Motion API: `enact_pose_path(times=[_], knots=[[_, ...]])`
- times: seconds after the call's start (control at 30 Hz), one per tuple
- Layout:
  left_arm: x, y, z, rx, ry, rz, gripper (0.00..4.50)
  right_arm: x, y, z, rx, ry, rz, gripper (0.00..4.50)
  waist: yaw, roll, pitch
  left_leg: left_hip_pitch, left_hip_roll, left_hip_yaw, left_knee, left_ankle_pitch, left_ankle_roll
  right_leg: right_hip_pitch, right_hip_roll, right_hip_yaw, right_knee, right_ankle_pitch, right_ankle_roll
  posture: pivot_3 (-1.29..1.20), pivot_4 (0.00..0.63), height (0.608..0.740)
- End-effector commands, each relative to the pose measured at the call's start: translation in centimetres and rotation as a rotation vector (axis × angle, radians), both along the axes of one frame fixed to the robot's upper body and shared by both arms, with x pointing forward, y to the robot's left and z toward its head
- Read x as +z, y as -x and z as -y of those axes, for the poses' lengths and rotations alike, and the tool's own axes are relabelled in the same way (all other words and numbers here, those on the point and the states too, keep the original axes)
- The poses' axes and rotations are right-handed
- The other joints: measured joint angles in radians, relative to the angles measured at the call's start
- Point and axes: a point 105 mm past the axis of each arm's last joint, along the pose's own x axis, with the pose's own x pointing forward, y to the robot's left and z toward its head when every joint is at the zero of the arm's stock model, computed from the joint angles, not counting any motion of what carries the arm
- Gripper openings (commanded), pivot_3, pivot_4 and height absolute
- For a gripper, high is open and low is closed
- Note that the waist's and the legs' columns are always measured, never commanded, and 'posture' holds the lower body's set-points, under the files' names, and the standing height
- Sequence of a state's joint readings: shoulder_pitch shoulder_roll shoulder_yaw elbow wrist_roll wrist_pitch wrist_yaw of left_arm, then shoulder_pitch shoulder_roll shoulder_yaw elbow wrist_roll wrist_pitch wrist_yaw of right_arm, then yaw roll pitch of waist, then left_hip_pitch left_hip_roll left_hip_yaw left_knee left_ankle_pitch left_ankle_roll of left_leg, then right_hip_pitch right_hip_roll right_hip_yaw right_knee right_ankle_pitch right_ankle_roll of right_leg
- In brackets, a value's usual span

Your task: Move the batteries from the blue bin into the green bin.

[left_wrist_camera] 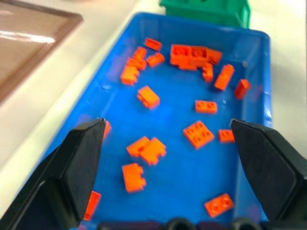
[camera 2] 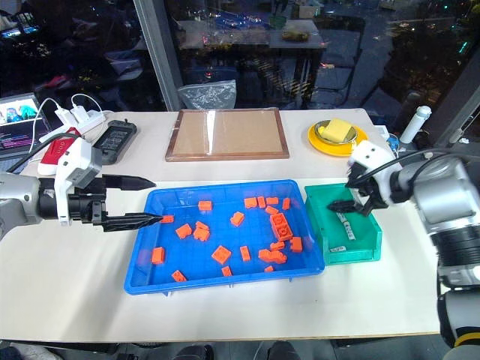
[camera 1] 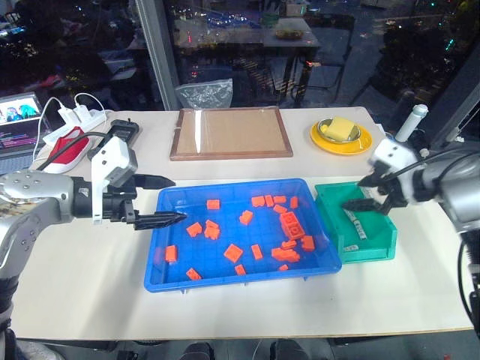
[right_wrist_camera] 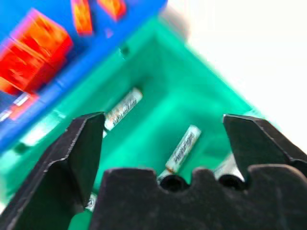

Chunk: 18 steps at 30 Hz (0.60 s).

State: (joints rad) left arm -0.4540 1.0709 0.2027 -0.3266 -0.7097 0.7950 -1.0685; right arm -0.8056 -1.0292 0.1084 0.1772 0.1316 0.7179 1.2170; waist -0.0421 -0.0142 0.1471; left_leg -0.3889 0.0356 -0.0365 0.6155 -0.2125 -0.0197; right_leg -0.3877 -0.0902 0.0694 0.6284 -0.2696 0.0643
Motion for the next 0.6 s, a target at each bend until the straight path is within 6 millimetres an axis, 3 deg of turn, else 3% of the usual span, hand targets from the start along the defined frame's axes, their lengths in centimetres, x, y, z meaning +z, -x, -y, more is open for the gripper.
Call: enact_pose_path(times=[0.03, 0.17, 0.33, 0.6], knots=[[1.9, -2.7, -2.5, 0.198, 0.092, 0.117, 4.50, 3.5, 0.7, -0.9, 0.121, -0.042, 0.173, 4.48, -0.001, 0.000, 0.000, 0.001, 0.000, 0.000, 0.000, 0.000, 0.000, 0.001, 0.000, 0.000, 0.000, 0.000, 0.000, 0.00, 0.150, 0.736], [2.2, -3.2, -3.6, 0.245, 0.123, 0.198, 4.50, 4.0, 0.5, 0.4, 0.106, -0.087, 0.267, 4.48, -0.003, 0.000, 0.000, 0.001, 0.000, 0.000, 0.001, 0.000, 0.000, 0.001, 0.000, 0.000, 0.001, 0.000, 0.000, 0.00, 0.150, 0.736], [2.1, -5.1, -5.5, 0.433, 0.164, 0.312, 4.50, 2.7, 0.9, -1.0, 0.129, -0.268, 0.285, 4.48, 0.001, 0.000, 0.000, 0.001, 0.000, 0.000, 0.001, 0.000, 0.000, 0.001, 0.000, 0.000, 0.002, 0.000, 0.000, 0.00, 0.150, 0.736], [0.0, -4.3, -3.5, 0.361, 0.225, 0.229, 4.50, -0.2, 0.1, -1.6, 0.067, -0.288, 0.280, 4.48, 0.001, 0.000, 0.000, 0.000, 0.000, 0.000, 0.002, 0.000, 0.000, 0.001, -0.001, 0.000, 0.003, 0.000, 0.000, 0.00, 0.150, 0.736]])
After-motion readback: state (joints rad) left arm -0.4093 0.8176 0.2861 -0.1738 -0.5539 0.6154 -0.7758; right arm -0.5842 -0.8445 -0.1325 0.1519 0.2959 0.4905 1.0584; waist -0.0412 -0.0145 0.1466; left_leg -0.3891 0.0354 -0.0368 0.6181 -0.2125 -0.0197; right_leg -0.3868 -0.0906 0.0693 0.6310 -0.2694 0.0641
